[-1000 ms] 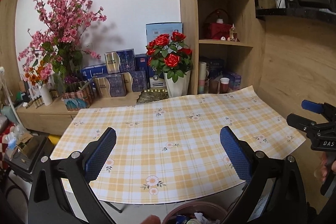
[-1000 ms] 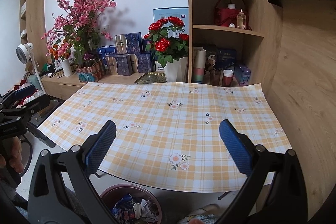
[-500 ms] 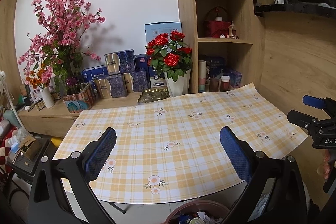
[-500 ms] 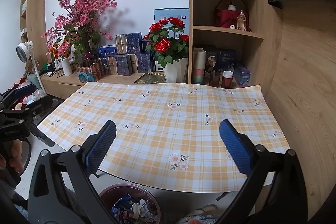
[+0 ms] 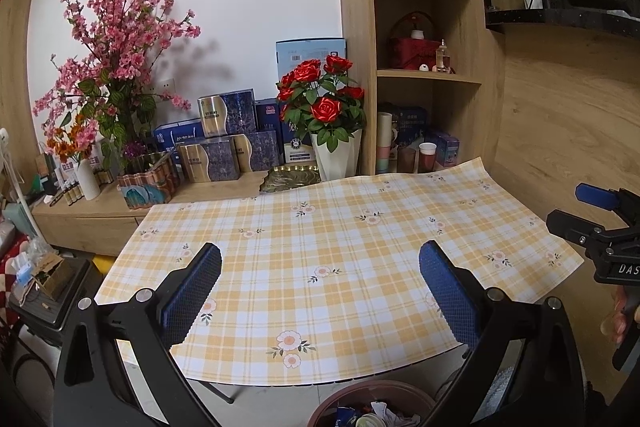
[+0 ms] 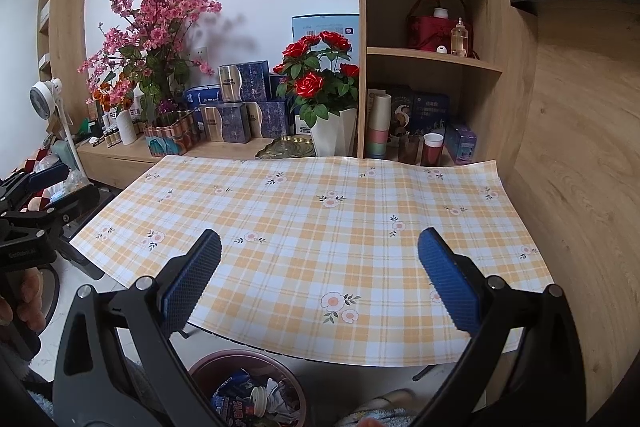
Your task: Collect trash
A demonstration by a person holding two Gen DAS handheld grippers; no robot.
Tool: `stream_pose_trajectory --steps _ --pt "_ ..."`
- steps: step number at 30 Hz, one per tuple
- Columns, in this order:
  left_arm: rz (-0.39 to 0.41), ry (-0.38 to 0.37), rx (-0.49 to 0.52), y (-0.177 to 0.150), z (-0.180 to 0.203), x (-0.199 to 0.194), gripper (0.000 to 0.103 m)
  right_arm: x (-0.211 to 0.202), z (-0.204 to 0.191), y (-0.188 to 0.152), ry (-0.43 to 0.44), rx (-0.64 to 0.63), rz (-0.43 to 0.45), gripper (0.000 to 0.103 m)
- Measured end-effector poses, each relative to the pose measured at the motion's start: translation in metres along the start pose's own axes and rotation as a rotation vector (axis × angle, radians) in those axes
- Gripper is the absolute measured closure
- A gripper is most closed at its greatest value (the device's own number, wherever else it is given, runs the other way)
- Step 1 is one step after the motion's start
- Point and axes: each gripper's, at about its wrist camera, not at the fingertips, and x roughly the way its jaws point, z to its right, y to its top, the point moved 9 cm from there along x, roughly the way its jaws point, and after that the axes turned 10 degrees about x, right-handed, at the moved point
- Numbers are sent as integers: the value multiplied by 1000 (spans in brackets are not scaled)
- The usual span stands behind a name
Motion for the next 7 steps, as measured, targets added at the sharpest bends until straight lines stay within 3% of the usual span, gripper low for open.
stream_pose_trajectory --steps 7 --pt "-22 11 -19 -7 -5 6 6 6 -1 -5 -1 3 -15 6"
